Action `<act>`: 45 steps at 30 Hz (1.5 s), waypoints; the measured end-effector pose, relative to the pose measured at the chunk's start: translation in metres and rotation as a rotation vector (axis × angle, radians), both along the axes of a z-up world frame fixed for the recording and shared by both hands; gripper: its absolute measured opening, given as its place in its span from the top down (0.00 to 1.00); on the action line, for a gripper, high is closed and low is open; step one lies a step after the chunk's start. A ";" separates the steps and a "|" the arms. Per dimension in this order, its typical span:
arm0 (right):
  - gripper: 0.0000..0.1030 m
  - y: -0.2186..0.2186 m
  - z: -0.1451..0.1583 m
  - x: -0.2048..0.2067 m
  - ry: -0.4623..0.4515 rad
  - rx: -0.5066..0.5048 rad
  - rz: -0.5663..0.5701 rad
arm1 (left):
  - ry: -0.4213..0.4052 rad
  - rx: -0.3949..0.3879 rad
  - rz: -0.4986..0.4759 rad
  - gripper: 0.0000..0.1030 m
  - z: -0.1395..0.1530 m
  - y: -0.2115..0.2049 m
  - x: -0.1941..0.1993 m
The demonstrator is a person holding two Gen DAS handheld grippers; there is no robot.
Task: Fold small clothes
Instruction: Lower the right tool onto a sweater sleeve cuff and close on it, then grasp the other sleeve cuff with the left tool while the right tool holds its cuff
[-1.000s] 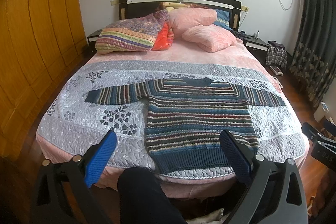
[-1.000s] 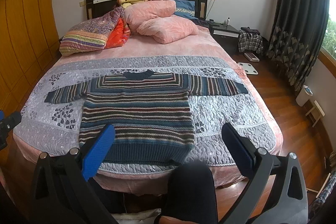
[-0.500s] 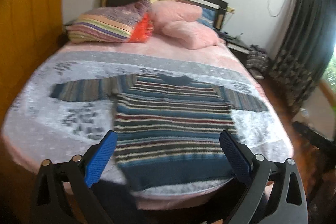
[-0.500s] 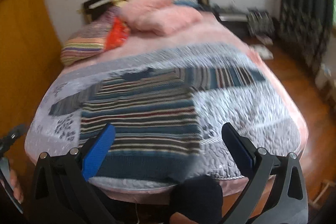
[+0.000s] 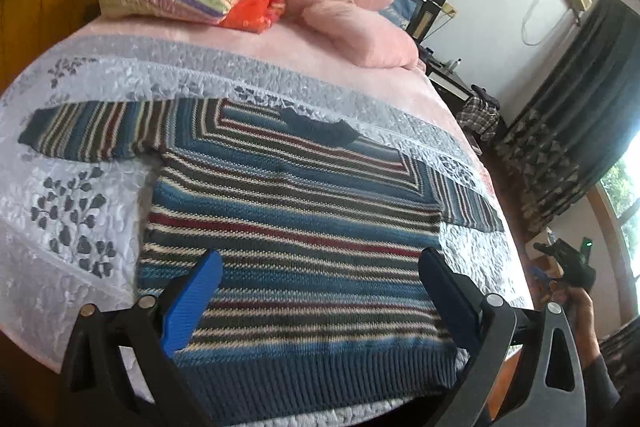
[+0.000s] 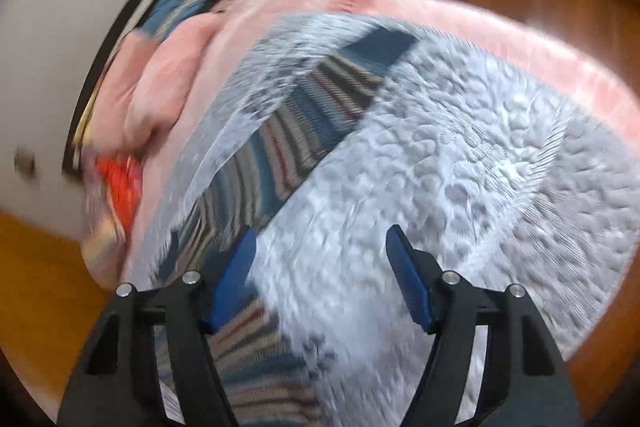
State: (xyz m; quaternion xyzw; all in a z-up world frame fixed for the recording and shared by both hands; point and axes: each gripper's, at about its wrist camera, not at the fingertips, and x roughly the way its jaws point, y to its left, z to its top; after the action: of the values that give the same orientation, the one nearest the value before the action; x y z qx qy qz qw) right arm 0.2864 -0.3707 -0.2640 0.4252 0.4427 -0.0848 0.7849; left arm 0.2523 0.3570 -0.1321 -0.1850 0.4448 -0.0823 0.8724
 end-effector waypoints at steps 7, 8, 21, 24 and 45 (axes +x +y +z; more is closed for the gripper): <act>0.50 -0.094 -0.082 0.068 -0.073 0.287 -0.200 | -0.001 0.016 0.004 0.04 -0.032 -0.015 0.037; 0.50 -0.101 -0.089 0.075 -0.077 0.300 -0.217 | 0.002 0.011 0.000 0.04 -0.037 -0.018 0.042; 0.54 -0.141 -0.150 0.148 -0.067 0.299 -0.265 | 0.055 -0.032 -0.003 0.04 -0.084 -0.043 0.078; 0.54 -0.145 -0.154 0.159 -0.082 0.294 -0.268 | 0.060 -0.054 -0.001 0.04 -0.088 -0.043 0.083; 0.90 0.002 0.048 0.171 -0.342 -0.172 0.119 | 0.106 -0.146 0.025 0.04 -0.057 -0.003 0.100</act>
State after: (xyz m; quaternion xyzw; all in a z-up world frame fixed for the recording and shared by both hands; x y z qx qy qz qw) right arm 0.4578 -0.3684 -0.2161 0.3378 0.3185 -0.0023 0.8857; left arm 0.3527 0.3541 -0.1895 -0.2578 0.4808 -0.0939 0.8328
